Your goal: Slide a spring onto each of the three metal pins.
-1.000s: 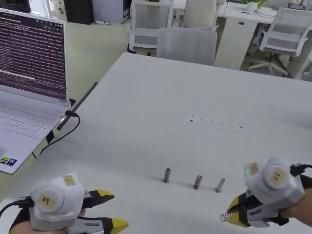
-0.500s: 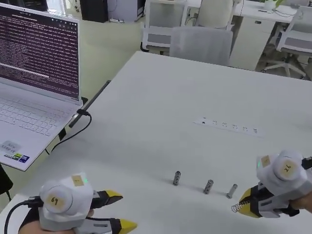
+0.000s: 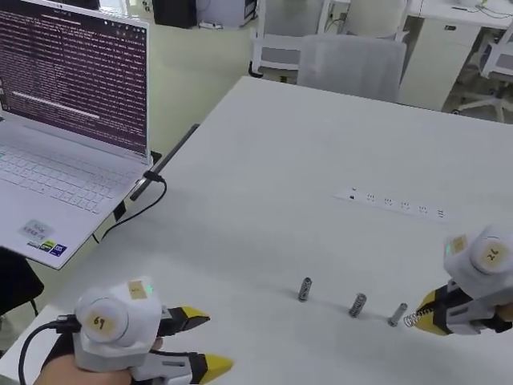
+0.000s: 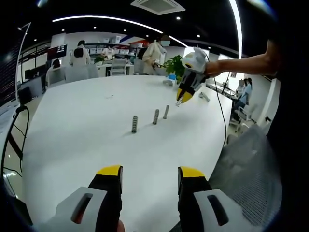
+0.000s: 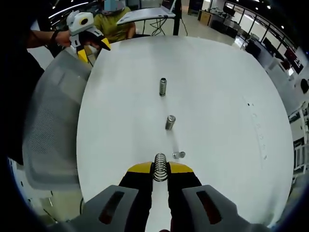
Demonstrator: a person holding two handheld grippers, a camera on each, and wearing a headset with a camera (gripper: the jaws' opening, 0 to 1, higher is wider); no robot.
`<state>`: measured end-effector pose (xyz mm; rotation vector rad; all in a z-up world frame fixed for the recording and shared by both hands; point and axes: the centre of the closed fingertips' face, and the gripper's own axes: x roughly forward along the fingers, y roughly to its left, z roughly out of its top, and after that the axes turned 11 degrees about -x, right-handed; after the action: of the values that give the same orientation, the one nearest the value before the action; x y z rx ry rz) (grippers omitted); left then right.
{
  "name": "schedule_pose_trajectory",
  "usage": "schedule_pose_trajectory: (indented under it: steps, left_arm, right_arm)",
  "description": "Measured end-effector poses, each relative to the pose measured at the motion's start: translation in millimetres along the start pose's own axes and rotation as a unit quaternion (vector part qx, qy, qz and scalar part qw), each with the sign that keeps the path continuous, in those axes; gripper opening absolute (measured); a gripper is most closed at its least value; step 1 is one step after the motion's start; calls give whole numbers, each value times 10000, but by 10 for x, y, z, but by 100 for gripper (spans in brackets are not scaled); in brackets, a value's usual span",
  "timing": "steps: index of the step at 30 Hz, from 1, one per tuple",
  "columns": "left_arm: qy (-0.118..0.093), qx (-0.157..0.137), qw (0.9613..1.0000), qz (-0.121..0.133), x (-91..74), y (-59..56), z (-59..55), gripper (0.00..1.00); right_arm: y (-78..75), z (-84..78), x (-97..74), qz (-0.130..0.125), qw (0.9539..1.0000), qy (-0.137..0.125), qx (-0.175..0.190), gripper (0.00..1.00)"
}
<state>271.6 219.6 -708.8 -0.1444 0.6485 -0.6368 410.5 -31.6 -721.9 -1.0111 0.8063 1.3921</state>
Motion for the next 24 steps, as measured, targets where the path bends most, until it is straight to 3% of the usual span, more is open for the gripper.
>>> schedule_pose_trajectory:
  steps: [12,24]
  left_arm:
    - [-42,-35,10000,56,-22,38,21,40]
    - [-71,-101,9999,121,-80,68,1,40]
  right_arm:
    - [-197,-101,38,-7,9993,314,-196,8]
    - [-315,-69,121,46,9986,430,-306,8]
